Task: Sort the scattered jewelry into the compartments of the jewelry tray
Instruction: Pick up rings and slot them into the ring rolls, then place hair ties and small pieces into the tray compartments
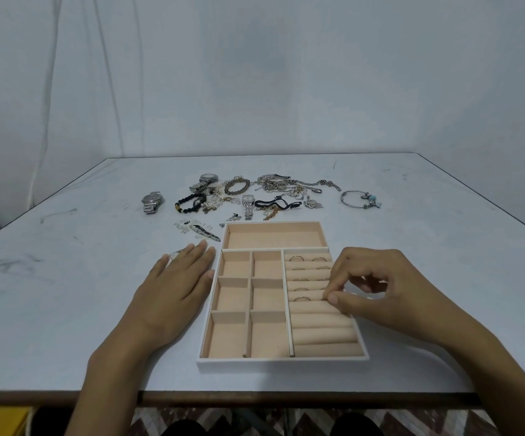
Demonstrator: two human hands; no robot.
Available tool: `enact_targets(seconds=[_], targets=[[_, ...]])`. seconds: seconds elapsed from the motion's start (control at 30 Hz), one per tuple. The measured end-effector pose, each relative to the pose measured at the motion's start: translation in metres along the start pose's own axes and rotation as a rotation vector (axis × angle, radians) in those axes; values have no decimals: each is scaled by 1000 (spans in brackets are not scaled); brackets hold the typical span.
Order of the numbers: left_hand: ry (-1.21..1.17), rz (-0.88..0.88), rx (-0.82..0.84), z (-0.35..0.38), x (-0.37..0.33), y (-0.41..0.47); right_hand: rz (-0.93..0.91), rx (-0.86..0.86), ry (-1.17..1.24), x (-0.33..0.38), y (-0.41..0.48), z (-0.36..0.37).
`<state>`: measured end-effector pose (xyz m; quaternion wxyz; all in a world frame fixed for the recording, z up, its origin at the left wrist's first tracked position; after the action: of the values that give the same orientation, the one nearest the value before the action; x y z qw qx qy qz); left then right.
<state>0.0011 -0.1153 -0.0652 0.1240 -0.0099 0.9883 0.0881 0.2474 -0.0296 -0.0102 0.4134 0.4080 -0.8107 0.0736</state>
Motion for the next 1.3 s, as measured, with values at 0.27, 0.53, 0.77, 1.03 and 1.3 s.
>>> enact_targets(seconds=[0.27,0.53,0.77,1.03,1.3], targets=[[0,0,-8,0,0,0,41,-63,74,-1,0,-8],[-13,9,10,-2,-1,1,250,-225,68,-32,16,-27],[5,-32,-50,-25,4,17,404,-155,-7,-46,42,-30],[-317,-69,-227,-47,10,84,467,-150,-41,-55,106,-35],[115,-48,-120,-44,-32,158,565,-289,-199,-87,150,-22]])
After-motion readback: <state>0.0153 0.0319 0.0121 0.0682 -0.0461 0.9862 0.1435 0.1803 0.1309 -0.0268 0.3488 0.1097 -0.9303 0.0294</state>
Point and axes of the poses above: each hand's wrist, its own y-axis towards the middle knuckle, its own z-axis out of the palm, x = y × z, the point moved 7 cm from there along y, towards the middle knuckle, and after that the axes turned 13 degrees about z, right-handed, at the moved point
